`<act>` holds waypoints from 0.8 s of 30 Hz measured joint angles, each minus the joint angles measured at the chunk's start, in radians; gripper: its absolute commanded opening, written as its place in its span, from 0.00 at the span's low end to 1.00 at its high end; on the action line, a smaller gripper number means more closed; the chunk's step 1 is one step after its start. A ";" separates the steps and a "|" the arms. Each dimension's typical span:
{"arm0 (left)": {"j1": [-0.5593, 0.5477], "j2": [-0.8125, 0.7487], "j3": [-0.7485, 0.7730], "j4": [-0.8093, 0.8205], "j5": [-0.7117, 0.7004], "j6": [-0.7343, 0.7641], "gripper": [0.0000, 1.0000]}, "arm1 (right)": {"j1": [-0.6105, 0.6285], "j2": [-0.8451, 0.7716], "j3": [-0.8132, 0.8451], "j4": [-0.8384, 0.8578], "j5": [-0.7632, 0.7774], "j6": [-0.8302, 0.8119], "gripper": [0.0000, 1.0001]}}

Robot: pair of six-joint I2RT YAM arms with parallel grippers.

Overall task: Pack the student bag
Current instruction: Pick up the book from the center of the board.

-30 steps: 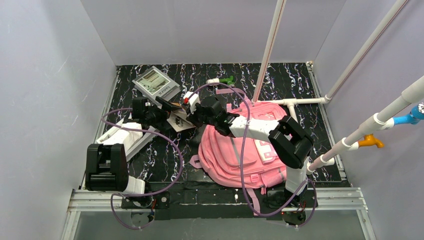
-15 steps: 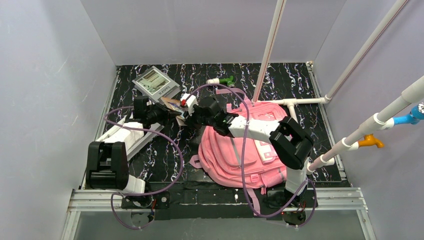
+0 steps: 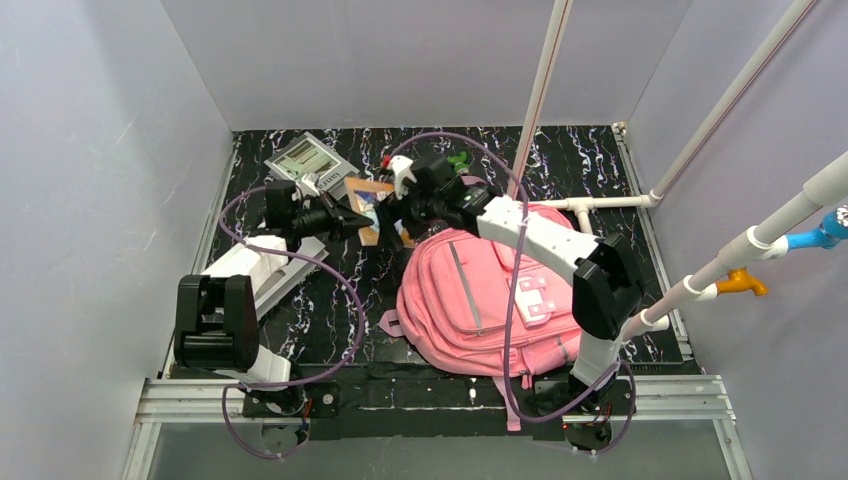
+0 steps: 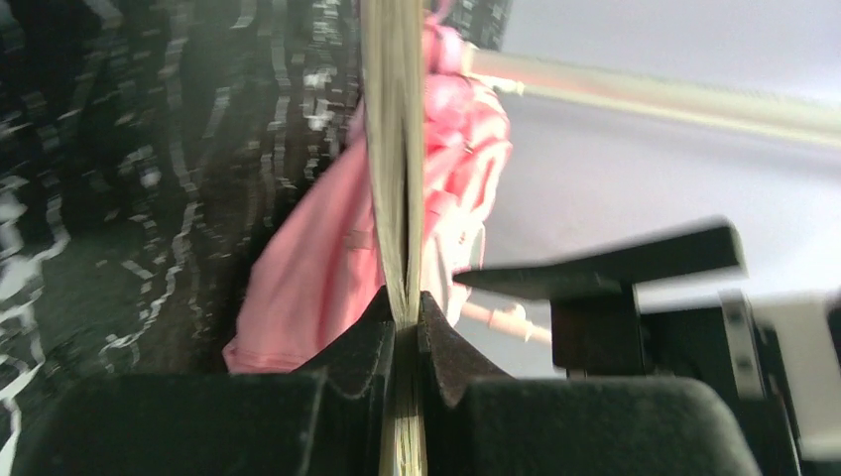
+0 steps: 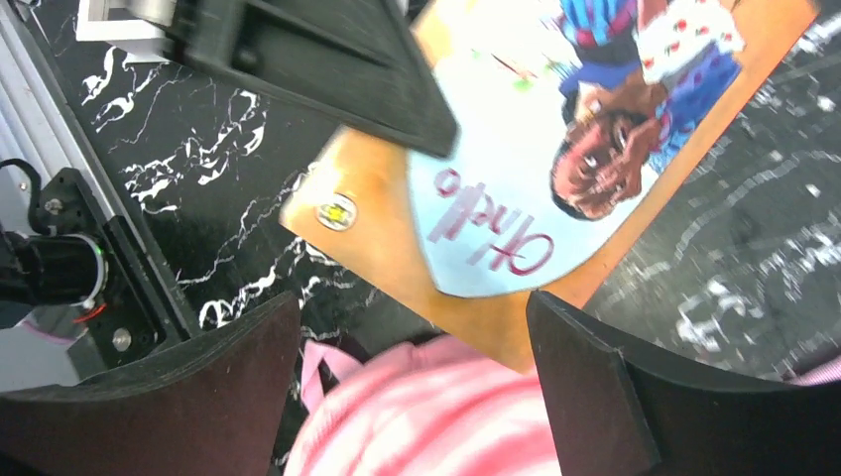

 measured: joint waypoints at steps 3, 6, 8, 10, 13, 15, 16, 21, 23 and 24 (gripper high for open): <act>0.000 -0.017 0.055 0.013 0.094 0.074 0.00 | -0.071 -0.034 0.034 -0.103 -0.061 0.028 0.98; -0.002 -0.058 0.084 0.022 0.178 0.131 0.00 | -0.173 -0.100 0.025 -0.156 -0.176 0.063 0.98; -0.014 -0.088 0.107 0.023 0.237 0.167 0.00 | -0.251 -0.148 -0.002 -0.147 -0.272 0.089 0.98; -0.042 -0.105 0.123 0.028 0.278 0.194 0.00 | -0.318 -0.189 -0.038 -0.129 -0.354 0.116 0.98; -0.129 -0.117 0.151 0.031 0.355 0.233 0.00 | -0.444 -0.267 -0.151 -0.031 -0.511 0.210 0.98; -0.180 -0.117 0.158 0.033 0.395 0.250 0.00 | -0.474 -0.298 -0.211 0.007 -0.576 0.262 0.98; -0.204 -0.117 0.159 0.033 0.418 0.258 0.00 | -0.476 -0.312 -0.238 0.023 -0.603 0.288 0.96; -0.261 -0.117 0.171 0.027 0.499 0.282 0.00 | -0.475 -0.415 -0.346 0.117 -0.679 0.397 0.84; -0.282 -0.117 0.180 0.028 0.527 0.290 0.00 | -0.489 -0.465 -0.385 0.171 -0.712 0.437 0.76; -0.291 -0.117 0.183 0.028 0.539 0.293 0.00 | -0.498 -0.493 -0.408 0.211 -0.732 0.459 0.72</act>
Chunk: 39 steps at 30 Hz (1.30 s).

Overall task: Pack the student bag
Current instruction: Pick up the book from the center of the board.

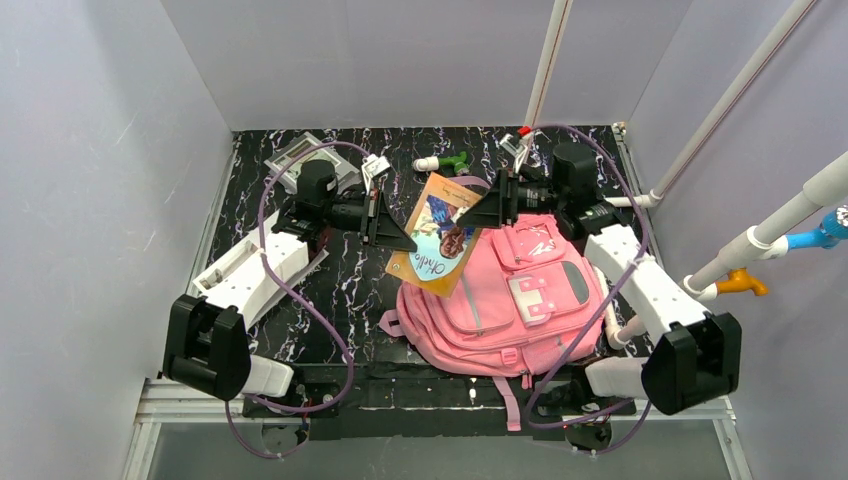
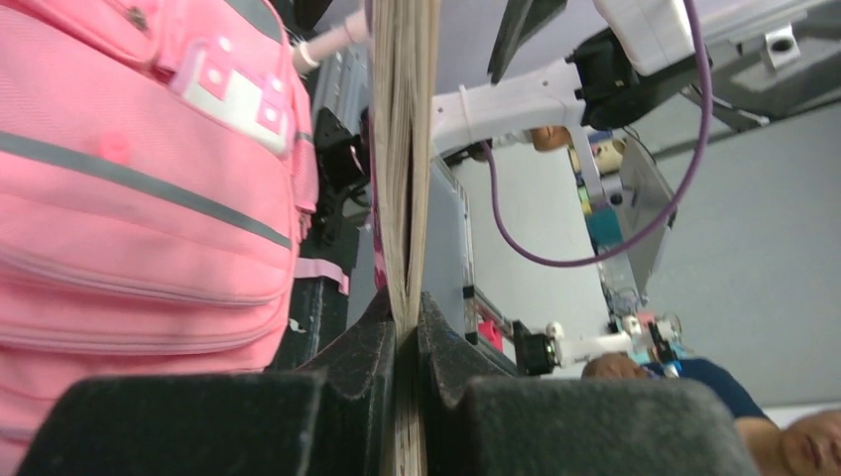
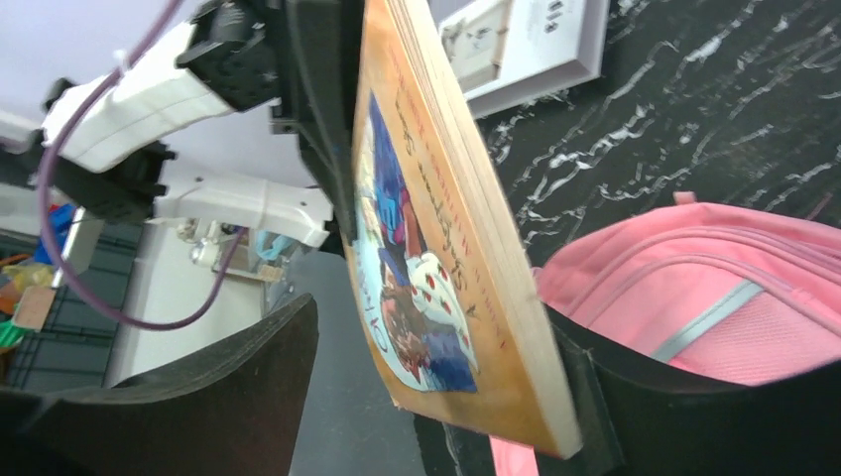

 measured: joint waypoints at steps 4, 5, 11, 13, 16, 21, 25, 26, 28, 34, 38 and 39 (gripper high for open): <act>-0.029 0.002 0.002 0.000 0.048 0.009 0.00 | -0.025 -0.083 -0.072 0.118 -0.078 0.057 0.45; -0.032 0.003 0.002 0.000 0.057 0.011 0.00 | -0.027 -0.098 -0.088 0.140 -0.092 0.067 0.34; -0.039 0.005 0.002 -0.001 0.090 0.009 0.34 | -0.029 -0.166 -0.180 0.224 -0.096 0.125 0.01; -0.040 0.006 0.002 0.002 0.079 -0.001 0.58 | -0.031 -0.175 -0.190 0.241 -0.089 0.149 0.01; -0.028 0.008 0.009 0.001 -0.001 -0.057 0.66 | -0.031 -0.189 -0.206 0.257 -0.030 0.198 0.01; 0.031 -0.109 -0.119 0.014 -0.354 -0.232 0.98 | -0.034 -0.247 -0.306 0.351 0.137 0.378 0.01; 0.056 -0.352 -0.272 -0.033 -0.688 -0.371 0.98 | -0.035 -0.286 -0.484 0.557 0.320 0.627 0.01; 0.055 -0.373 -0.273 -0.027 -0.713 -0.383 0.98 | -0.035 -0.286 -0.512 0.596 0.347 0.667 0.01; 0.048 -0.392 -0.272 0.000 -0.742 -0.403 0.98 | -0.035 -0.285 -0.550 0.648 0.391 0.732 0.01; 0.005 -0.342 -0.277 0.055 -0.763 -0.463 0.98 | -0.035 -0.279 -0.562 0.785 0.489 0.849 0.01; -0.012 -0.337 -0.309 0.109 -0.785 -0.518 0.89 | -0.035 -0.275 -0.562 0.848 0.520 0.890 0.01; -0.018 -0.323 -0.315 0.156 -0.783 -0.543 0.86 | -0.035 -0.271 -0.562 0.857 0.525 0.895 0.01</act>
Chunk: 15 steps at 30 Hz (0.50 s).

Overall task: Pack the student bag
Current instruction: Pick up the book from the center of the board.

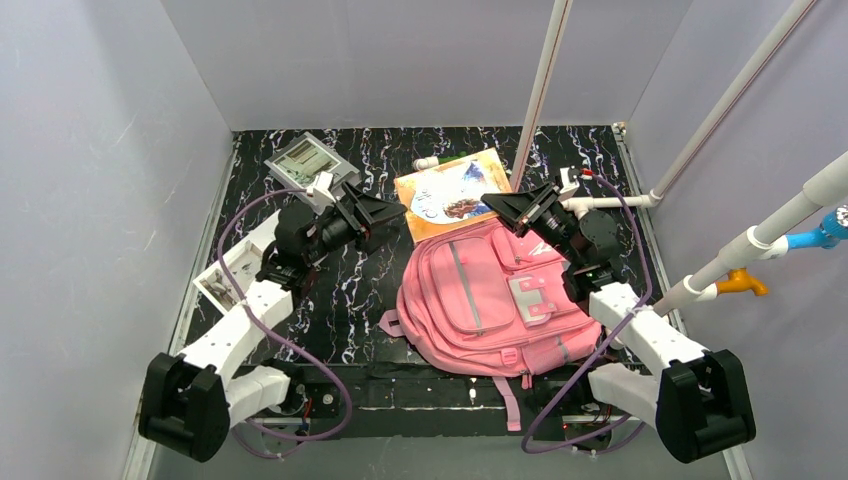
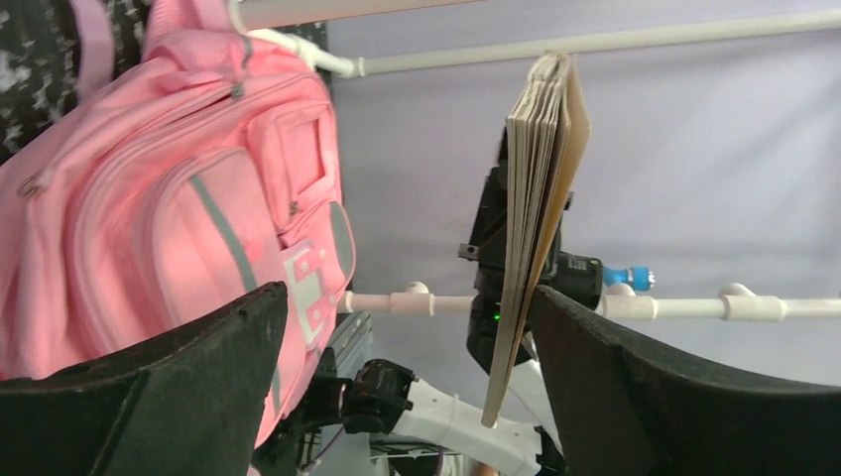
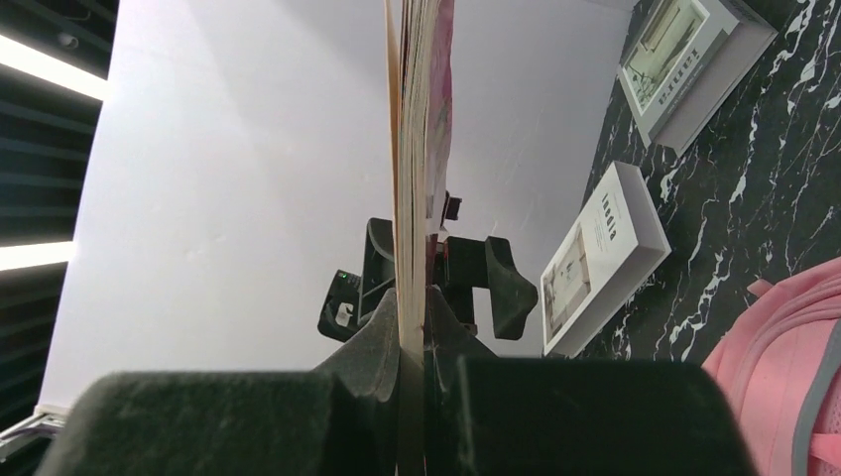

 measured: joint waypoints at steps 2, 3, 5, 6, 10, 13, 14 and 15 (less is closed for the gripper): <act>-0.007 0.040 -0.002 0.093 0.007 -0.043 0.75 | 0.000 0.010 0.000 0.013 0.011 0.010 0.01; -0.012 0.060 -0.003 0.147 0.011 -0.065 0.68 | 0.000 0.014 0.000 0.015 0.014 0.013 0.01; -0.021 0.090 -0.017 0.248 0.014 -0.099 0.60 | 0.002 0.022 0.000 0.018 0.018 0.017 0.01; -0.026 0.100 -0.027 0.296 0.014 -0.113 0.57 | 0.003 0.024 0.000 0.019 0.018 0.017 0.01; -0.049 0.129 -0.037 0.421 0.023 -0.146 0.48 | 0.008 0.026 0.000 0.019 0.018 0.014 0.01; -0.066 0.153 -0.029 0.468 0.038 -0.151 0.32 | 0.017 0.023 -0.001 0.006 0.024 -0.002 0.01; -0.071 0.161 -0.027 0.478 0.042 -0.149 0.21 | 0.021 0.021 -0.002 0.000 0.028 -0.009 0.01; -0.073 0.168 -0.027 0.485 0.045 -0.152 0.07 | 0.026 0.019 -0.002 -0.010 0.033 -0.015 0.01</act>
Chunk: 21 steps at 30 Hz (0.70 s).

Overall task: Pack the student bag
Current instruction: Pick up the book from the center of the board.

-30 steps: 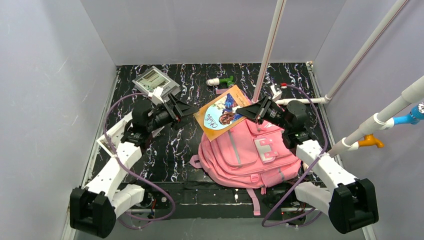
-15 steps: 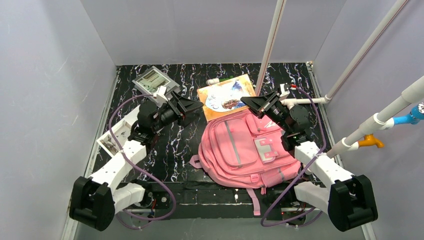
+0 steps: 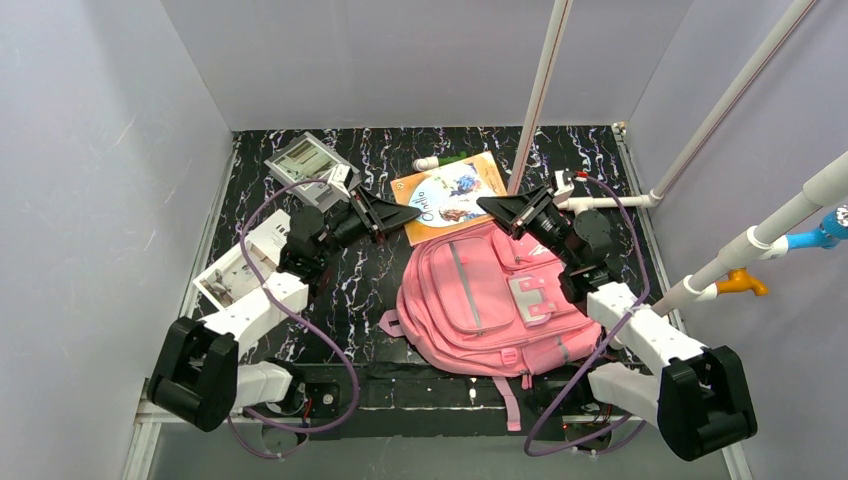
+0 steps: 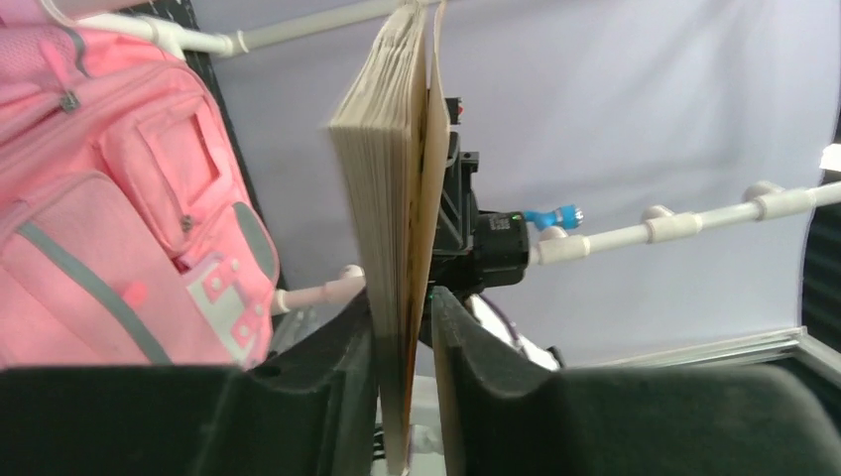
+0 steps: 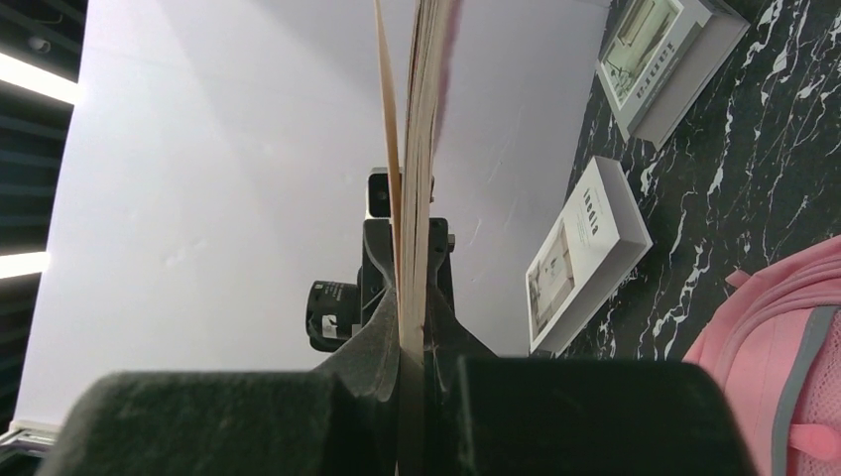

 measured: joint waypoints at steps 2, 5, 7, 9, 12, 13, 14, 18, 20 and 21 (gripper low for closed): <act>-0.004 0.015 0.001 0.007 0.007 0.005 0.00 | 0.013 -0.003 0.000 -0.018 0.012 -0.016 0.03; 0.000 0.024 0.001 0.003 0.022 0.011 0.00 | 0.027 -0.006 0.003 -0.066 0.031 -0.053 0.41; 0.014 0.024 0.001 -0.011 0.035 0.017 0.00 | 0.029 -0.012 0.030 -0.177 0.028 -0.130 0.57; 0.047 0.017 0.000 -0.039 0.062 0.023 0.00 | 0.040 -0.016 0.093 -0.360 0.034 -0.255 0.67; 0.179 -0.029 -0.005 -0.136 0.117 0.056 0.00 | 0.072 -0.050 0.196 -0.666 0.101 -0.477 0.73; 0.236 -0.055 -0.003 -0.187 0.131 0.084 0.00 | 0.087 -0.061 0.207 -0.711 0.113 -0.510 0.73; 0.279 -0.080 0.001 -0.238 0.140 0.116 0.00 | 0.103 -0.075 0.220 -0.772 0.138 -0.557 0.74; 0.397 -0.146 0.194 -0.700 0.109 0.394 0.00 | 0.241 -0.113 0.268 -1.019 0.303 -0.747 0.74; 0.397 -0.146 0.322 -0.903 0.048 0.534 0.00 | 0.374 -0.093 0.303 -1.125 0.417 -0.824 0.74; 0.397 -0.149 0.393 -1.017 0.000 0.620 0.00 | 0.456 -0.071 0.329 -1.175 0.475 -0.857 0.74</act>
